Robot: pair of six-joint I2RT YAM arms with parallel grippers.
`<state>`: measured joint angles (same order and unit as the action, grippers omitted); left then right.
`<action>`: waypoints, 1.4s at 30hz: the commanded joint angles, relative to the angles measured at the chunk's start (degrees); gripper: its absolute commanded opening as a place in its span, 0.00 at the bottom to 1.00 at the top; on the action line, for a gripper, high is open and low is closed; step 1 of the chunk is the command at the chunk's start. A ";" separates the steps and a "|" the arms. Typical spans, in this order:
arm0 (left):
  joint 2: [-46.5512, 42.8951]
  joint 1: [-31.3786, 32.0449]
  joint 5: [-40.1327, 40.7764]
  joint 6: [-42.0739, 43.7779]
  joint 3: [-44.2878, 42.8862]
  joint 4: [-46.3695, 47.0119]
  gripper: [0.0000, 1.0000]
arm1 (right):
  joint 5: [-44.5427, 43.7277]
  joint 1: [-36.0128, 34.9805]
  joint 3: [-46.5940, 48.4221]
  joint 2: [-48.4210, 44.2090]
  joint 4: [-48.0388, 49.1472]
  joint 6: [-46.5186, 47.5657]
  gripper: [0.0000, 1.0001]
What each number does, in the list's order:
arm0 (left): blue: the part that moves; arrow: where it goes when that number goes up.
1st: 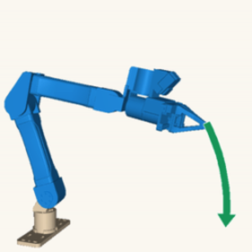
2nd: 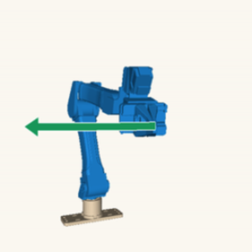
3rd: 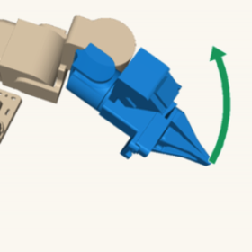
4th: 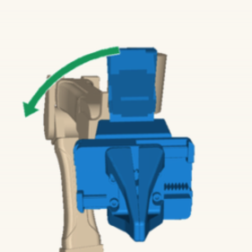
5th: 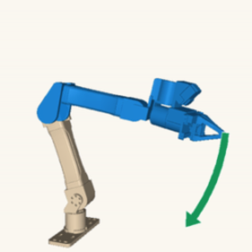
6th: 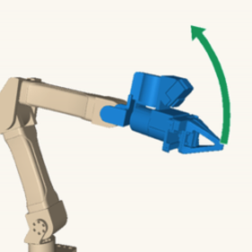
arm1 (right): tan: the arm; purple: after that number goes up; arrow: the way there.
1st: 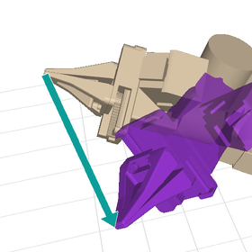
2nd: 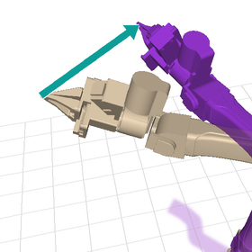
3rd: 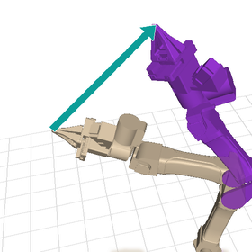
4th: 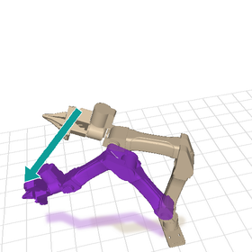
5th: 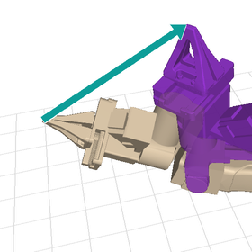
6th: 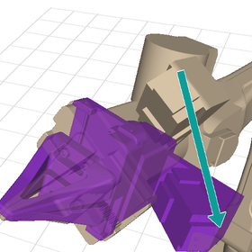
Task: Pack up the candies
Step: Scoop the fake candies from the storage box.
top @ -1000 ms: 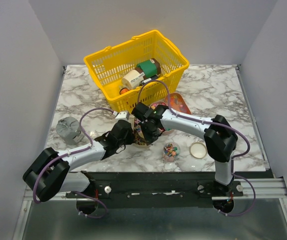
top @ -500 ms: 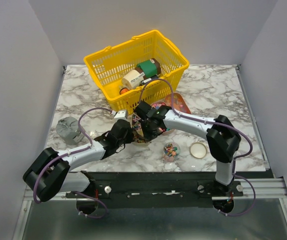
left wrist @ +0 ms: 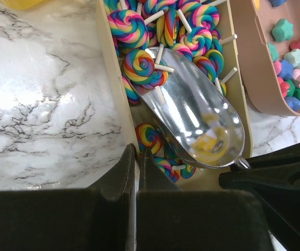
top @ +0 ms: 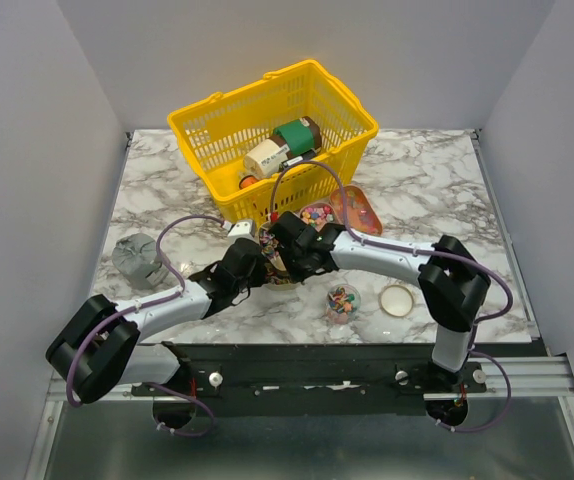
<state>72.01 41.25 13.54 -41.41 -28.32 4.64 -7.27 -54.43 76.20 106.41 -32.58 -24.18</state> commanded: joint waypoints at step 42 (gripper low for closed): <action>-0.11 1.46 -0.36 -2.45 -2.10 -4.21 0.00 | -13.65 1.26 -8.88 -6.39 7.53 -0.60 0.01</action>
<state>72.14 41.76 15.03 -43.27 -30.28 3.42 -13.54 -55.92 67.13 100.68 -23.29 -24.43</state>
